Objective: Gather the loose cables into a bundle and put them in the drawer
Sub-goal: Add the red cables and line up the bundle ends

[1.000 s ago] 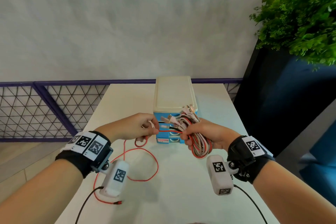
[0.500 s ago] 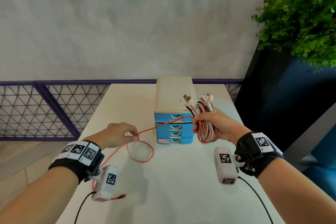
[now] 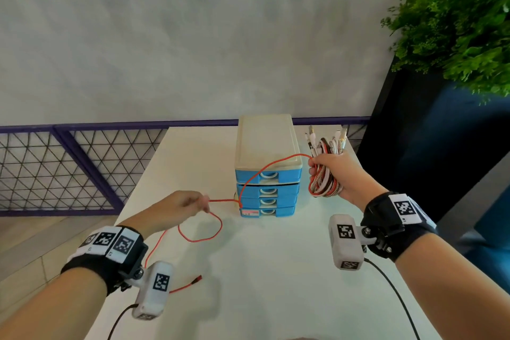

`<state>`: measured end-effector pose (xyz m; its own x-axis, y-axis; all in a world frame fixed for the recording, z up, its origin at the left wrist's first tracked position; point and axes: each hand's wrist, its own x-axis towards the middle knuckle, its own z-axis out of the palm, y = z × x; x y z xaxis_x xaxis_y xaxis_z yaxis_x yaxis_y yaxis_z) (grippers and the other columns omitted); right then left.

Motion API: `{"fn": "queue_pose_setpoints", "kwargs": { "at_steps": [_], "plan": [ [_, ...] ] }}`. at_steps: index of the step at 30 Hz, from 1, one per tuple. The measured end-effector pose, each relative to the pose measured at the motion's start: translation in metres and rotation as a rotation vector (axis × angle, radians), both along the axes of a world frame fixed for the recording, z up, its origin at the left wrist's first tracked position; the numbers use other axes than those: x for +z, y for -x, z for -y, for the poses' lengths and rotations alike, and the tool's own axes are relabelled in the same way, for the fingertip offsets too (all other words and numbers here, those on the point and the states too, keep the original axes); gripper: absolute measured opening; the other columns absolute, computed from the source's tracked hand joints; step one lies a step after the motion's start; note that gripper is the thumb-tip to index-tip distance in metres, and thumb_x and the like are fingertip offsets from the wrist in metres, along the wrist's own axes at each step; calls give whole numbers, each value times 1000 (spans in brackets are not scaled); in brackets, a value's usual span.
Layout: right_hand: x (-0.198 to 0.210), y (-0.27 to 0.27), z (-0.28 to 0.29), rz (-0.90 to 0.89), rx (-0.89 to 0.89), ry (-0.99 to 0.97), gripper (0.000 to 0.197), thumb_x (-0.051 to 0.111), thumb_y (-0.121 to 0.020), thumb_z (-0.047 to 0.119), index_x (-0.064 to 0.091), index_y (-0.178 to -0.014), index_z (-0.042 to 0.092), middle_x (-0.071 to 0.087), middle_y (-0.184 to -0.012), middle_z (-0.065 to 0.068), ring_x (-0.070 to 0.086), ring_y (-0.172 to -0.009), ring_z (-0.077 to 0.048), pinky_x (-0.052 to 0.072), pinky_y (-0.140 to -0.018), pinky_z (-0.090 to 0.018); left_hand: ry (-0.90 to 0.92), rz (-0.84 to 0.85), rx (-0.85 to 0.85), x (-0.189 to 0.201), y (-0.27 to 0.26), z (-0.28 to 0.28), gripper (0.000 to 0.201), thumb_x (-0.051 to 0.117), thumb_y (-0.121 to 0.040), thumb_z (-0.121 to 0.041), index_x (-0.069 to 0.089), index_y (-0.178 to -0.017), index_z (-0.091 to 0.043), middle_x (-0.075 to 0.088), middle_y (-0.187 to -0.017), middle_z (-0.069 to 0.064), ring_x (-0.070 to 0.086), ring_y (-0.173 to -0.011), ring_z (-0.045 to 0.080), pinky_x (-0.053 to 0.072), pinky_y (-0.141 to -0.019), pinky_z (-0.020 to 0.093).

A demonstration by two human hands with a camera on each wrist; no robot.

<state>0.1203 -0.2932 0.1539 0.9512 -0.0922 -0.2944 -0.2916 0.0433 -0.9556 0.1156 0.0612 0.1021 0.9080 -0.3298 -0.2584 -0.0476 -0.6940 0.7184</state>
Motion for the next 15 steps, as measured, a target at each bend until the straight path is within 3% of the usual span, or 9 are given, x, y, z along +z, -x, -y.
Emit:
{"fn": "queue_pose_setpoints", "kwargs": {
  "at_steps": [2,3,5,7,10,13,15],
  "plan": [
    [-2,0,-2,-9,-41,33,5,61,-89,9,62,-90,5,66,-68,-9,64,-59,-19,58,-75,-41,138,-41,26,2,1,-1,53,36,-92,-56,70,-80,-17,43,-61,-4,45,-58,5,36,-70,27],
    [-3,0,-2,-13,-53,33,4,60,-89,9,62,-89,5,66,-68,-9,64,-59,-19,58,-76,-41,126,-21,13,3,2,-3,50,38,-93,-55,70,-76,-20,46,-60,-7,48,-58,2,37,-72,27],
    [-3,0,-3,-17,-55,14,5,60,-90,9,62,-88,6,66,-68,-9,64,-58,-19,58,-74,-39,27,36,-32,3,3,-7,35,48,-95,-40,70,-72,-25,60,-70,-11,54,-69,1,40,-77,26],
    [-2,0,-4,-20,-41,-3,6,59,-91,10,62,-88,6,67,-67,-8,64,-58,-18,58,-70,-35,-62,88,-40,-1,3,-14,28,53,-95,-25,71,-74,-25,64,-87,-11,58,-86,8,41,-85,25],
    [2,0,-5,-14,-18,-30,8,58,-91,11,64,-88,5,66,-68,-8,65,-59,-18,58,-69,-33,-176,157,9,-14,0,-23,21,58,-92,-22,66,-80,-37,62,-92,-16,58,-94,4,40,-97,38],
    [6,0,-8,-4,26,-78,9,58,-91,11,64,-91,4,66,-71,-9,65,-59,-17,59,-65,-31,-325,199,82,-21,0,-22,19,60,-89,-22,59,-73,-33,59,-95,-17,56,-100,4,29,-104,43],
    [8,1,-12,10,77,-89,9,58,-91,11,64,-92,4,66,-70,-9,65,-58,-18,57,-59,-30,-408,198,121,-23,1,-14,18,62,-86,-22,53,-78,-36,55,-101,-16,53,-107,7,15,-109,43]
  ]
}}
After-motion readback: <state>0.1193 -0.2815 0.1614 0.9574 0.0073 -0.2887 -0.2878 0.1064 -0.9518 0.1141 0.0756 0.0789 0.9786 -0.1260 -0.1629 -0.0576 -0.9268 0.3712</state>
